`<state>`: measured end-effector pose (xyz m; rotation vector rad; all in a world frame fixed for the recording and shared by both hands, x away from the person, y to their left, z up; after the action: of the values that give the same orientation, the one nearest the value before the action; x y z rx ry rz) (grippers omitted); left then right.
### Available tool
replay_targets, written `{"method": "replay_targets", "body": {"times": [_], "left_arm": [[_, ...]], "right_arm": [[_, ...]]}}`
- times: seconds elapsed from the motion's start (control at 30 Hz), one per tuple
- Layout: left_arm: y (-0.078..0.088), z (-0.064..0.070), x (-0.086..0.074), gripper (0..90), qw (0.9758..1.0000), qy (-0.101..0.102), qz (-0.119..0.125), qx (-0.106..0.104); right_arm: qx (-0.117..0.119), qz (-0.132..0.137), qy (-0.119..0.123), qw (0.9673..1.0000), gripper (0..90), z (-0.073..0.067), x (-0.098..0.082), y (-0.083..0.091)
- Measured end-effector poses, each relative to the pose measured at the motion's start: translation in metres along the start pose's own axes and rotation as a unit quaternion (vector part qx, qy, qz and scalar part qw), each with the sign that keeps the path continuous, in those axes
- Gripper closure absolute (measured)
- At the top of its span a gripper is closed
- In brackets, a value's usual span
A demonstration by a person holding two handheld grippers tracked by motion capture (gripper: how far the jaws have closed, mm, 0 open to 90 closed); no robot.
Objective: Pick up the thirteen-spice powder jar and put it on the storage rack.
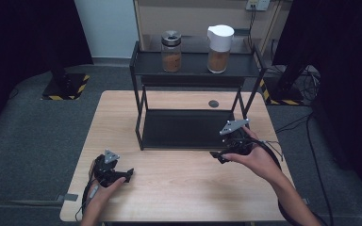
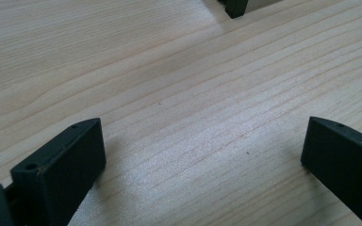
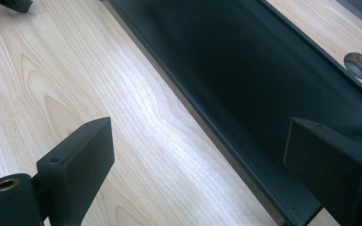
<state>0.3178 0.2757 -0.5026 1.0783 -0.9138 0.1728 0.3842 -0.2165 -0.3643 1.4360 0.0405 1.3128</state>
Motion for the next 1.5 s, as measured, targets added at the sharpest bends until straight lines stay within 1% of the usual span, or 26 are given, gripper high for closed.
{"method": "replay_targets", "body": {"times": [0.17,0.4,0.5,0.57,0.63,0.67,0.7,0.73,0.77,1.07,1.13,1.17,1.3,1.33,1.4,1.5], "left_arm": [[0.0,0.0,0.0,0.0,1.0,0.0,0.0,0.0],[0.0,0.0,0.0,0.0,1.0,0.0,0.0,0.0],[0.0,0.0,0.0,0.0,1.0,0.0,0.0,0.0],[0.0,0.0,0.0,0.0,1.0,0.0,0.0,0.0],[0.0,0.0,0.0,0.0,1.0,0.0,0.0,0.001],[0.0,0.0,0.0,0.0,1.0,0.0,0.0,0.001],[0.0,0.0,0.0,0.0,1.0,0.001,0.0,0.001],[0.0,0.0,0.0,0.0,1.0,0.001,0.0,0.001],[0.0,0.0,0.0,0.0,1.0,0.001,0.0,0.001],[0.0,0.0,0.0,0.0,1.0,0.001,0.0,0.001],[0.0,0.0,0.0,0.0,1.0,0.001,0.0,0.001],[0.0,0.0,0.0,0.0,1.0,0.001,0.0,0.001],[0.0,0.0,0.0,0.0,1.0,0.001,0.0,0.001],[0.0,0.0,0.0,0.0,1.0,0.001,0.0,0.001],[0.0,0.001,0.0,0.0,1.0,0.001,0.0,0.001],[0.0,0.001,0.0,0.0,1.0,0.002,0.001,0.002]], "right_arm": [[0.002,-0.004,-0.001,1.0,9.6,-0.002,-0.007,-0.004],[0.008,-0.002,-0.004,1.0,9.4,-0.004,-0.017,-0.01],[0.013,0.0,-0.01,0.9999,9.2,-0.005,-0.025,-0.013],[0.014,0.0,-0.012,0.9998,9.2,-0.006,-0.028,-0.014],[0.017,0.005,-0.016,0.9997,9.0,-0.005,-0.036,-0.018],[0.017,0.005,-0.016,0.9997,9.0,-0.005,-0.036,-0.018],[0.018,0.005,-0.023,0.9996,8.9,-0.005,-0.042,-0.02],[0.018,0.005,-0.023,0.9996,8.9,-0.005,-0.042,-0.02],[0.019,0.007,-0.027,0.9994,8.8,-0.005,-0.047,-0.022],[0.025,0.018,-0.045,0.9985,8.3,-0.004,-0.075,-0.027],[0.025,0.018,-0.046,0.9985,8.2,-0.005,-0.079,-0.028],[0.024,0.019,-0.049,0.9983,7.7,-0.005,-0.086,-0.03],[0.026,0.023,-0.056,0.9978,7.2,-0.005,-0.1,-0.032],[0.026,0.023,-0.056,0.9978,7.2,-0.005,-0.1,-0.032],[0.026,0.027,-0.058,0.9976,6.8,-0.005,-0.108,-0.032],[0.029,0.03,-0.057,0.9975,5.8,-0.006,-0.115,-0.032]]}}
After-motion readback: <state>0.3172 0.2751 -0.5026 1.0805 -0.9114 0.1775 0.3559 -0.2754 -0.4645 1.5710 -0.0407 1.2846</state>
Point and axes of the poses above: each handheld gripper's, and its own axes: y roughly backward along the jaws, x roughly out of its top, z roughly to its right, the point moved 8 cm from there along -y, roughly forward along the jaws, and after that the axes turned 13 degrees about -x, right-handed, at the moved point
